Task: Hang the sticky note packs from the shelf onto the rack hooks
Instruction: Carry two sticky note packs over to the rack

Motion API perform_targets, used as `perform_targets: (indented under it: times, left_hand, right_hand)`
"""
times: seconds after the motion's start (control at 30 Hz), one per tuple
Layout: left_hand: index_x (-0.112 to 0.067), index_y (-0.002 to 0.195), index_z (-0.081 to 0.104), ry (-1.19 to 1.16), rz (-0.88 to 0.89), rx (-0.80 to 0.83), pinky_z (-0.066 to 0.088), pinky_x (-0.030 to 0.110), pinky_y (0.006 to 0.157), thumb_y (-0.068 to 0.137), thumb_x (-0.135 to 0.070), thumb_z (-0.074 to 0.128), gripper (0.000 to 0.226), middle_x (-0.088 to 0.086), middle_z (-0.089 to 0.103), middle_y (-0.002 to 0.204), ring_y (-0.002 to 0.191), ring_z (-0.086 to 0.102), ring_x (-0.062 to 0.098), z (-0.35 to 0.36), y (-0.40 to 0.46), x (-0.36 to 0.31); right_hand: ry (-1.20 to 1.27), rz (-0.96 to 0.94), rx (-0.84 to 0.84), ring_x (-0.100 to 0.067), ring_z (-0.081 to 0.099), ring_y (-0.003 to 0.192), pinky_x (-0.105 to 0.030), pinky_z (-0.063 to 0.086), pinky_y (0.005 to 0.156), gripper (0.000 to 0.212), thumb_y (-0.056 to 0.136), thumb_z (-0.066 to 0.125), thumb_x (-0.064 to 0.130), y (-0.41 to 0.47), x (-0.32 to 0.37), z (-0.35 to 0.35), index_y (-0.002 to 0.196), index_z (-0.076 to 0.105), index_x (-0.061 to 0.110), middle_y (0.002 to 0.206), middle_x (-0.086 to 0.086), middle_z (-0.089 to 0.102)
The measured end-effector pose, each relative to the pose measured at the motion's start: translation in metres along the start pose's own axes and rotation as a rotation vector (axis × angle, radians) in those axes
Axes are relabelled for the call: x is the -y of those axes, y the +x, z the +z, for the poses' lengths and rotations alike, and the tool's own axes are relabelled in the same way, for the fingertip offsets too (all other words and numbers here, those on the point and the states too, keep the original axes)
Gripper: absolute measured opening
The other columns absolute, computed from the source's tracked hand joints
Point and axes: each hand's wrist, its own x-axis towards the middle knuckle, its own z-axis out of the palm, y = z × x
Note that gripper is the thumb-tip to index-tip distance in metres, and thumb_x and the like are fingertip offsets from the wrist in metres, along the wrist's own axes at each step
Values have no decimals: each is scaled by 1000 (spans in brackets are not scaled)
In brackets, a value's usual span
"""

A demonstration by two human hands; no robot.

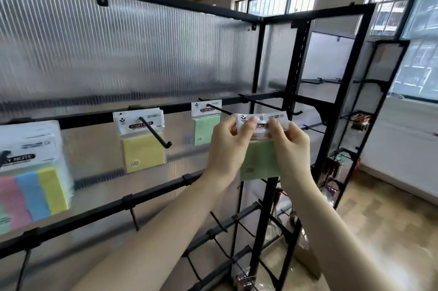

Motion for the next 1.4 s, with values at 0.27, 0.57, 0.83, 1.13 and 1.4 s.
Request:
perform_targets:
  times: [0.27, 0.57, 0.83, 1.13, 1.4]
  left_hand:
    - [9, 80, 51, -60, 26, 68, 46, 43, 58, 94, -30, 57, 42, 27, 55, 72, 63, 52, 37, -3, 8, 24]
    - [-1, 74, 53, -48, 112, 53, 46, 36, 57, 92, -33, 56, 37, 7, 54, 64, 60, 52, 26, 6, 6, 26]
    - [-4, 77, 52, 111, 109, -127, 39, 31, 54, 92, -35, 52, 34, 8, 47, 62, 57, 45, 22, 12, 8, 45]
    - [-11, 99, 49, 382, -42, -431, 44, 35, 91, 91, -34, 58, 26, 7, 53, 100, 97, 52, 21, -13, 30, 84]
    - [-4, 102, 52, 575, -272, -456, 48, 45, 87, 93, -45, 51, 42, 14, 59, 99, 94, 57, 29, -26, 51, 106]
  right_hand:
    - [9, 51, 38, -3, 54, 50, -14, 43, 49, 31, 92, 62, 25, 7, -22, 3, 62, 57, 19, 56, 8, 62]
    - [167, -4, 189, -6, 58, 55, -17, 45, 53, 25, 85, 61, 33, 22, -31, -5, 60, 65, 28, 59, 9, 63]
    - [213, 48, 434, -3, 57, 60, -13, 42, 56, 22, 85, 57, 36, 45, -56, 3, 69, 66, 22, 64, 9, 65]
    - [175, 94, 516, 13, 57, 68, -5, 42, 60, 11, 88, 66, 27, 83, -103, 47, 95, 57, 24, 88, 10, 63]
    - [107, 204, 540, 0, 56, 71, -7, 42, 53, 21, 88, 66, 34, 95, -143, 75, 96, 55, 18, 87, 6, 60]
